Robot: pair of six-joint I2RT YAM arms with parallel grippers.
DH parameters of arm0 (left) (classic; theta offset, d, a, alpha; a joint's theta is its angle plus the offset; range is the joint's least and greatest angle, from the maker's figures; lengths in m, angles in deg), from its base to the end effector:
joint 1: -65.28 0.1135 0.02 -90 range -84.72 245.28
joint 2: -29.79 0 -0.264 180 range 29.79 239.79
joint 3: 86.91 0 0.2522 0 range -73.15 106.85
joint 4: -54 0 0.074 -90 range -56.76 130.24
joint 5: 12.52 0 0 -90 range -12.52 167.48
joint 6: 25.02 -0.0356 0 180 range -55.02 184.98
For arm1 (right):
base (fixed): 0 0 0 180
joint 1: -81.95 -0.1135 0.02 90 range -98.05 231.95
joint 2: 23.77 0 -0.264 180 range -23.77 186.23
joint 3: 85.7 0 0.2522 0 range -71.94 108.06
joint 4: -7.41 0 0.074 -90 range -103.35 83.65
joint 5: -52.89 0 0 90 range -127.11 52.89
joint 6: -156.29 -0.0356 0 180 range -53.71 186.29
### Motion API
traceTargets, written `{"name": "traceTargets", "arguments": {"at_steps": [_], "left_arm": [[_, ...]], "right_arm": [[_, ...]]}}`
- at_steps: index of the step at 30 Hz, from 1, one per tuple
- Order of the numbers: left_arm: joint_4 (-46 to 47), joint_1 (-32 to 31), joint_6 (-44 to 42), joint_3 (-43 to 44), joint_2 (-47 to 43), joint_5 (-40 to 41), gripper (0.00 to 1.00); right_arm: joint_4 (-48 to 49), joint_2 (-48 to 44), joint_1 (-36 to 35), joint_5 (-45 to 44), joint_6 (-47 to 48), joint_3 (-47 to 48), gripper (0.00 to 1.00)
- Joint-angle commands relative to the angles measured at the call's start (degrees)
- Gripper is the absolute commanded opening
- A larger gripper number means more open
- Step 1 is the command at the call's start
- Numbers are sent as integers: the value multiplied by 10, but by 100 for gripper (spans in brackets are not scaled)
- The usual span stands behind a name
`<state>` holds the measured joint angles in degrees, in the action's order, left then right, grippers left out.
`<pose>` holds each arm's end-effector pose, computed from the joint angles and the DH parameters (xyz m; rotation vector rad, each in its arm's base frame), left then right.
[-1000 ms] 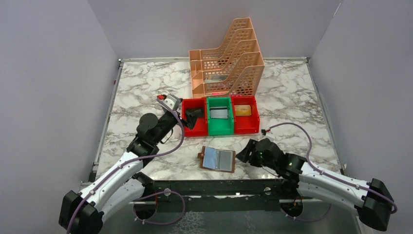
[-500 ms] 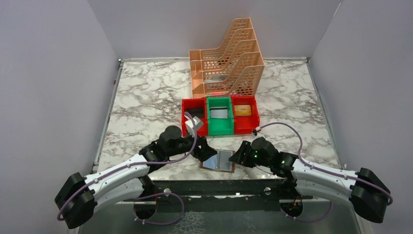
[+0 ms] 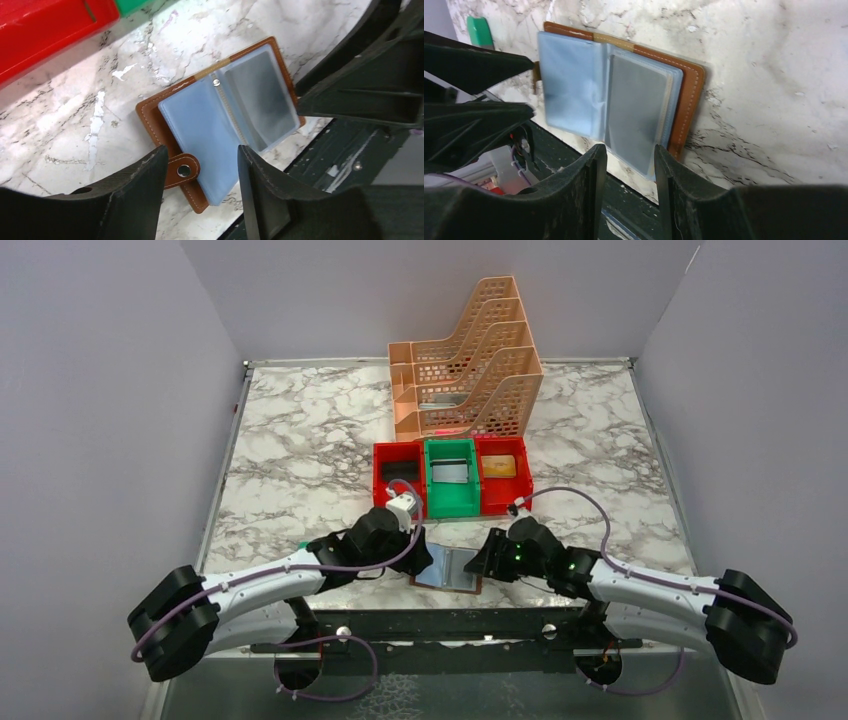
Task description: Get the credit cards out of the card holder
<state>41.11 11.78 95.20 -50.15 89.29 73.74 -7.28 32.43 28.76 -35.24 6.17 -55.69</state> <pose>0.1216 -0.1683 0.1797 0.5097 2.2800 -0.8574 0.1083 0.1466 0.1499 0.1336 2.5170 0.9848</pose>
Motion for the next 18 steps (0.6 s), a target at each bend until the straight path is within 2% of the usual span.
{"name": "traceTargets", "arguments": {"at_steps": [1, 9, 12, 18], "left_arm": [[-9, -13, 14, 6, 28, 35, 52], [-7, -36, 34, -10, 41, 35, 35], [-5, -41, 41, -22, 37, 38, 32], [-2, -46, 45, -30, 34, 34, 20]], "right_arm": [[29, 15, -1, 16, 19, 23, 44], [17, 63, -1, 5, 8, 32, 44], [28, 77, -1, 8, 10, 27, 43], [45, 84, -1, 30, 26, 32, 36]]}}
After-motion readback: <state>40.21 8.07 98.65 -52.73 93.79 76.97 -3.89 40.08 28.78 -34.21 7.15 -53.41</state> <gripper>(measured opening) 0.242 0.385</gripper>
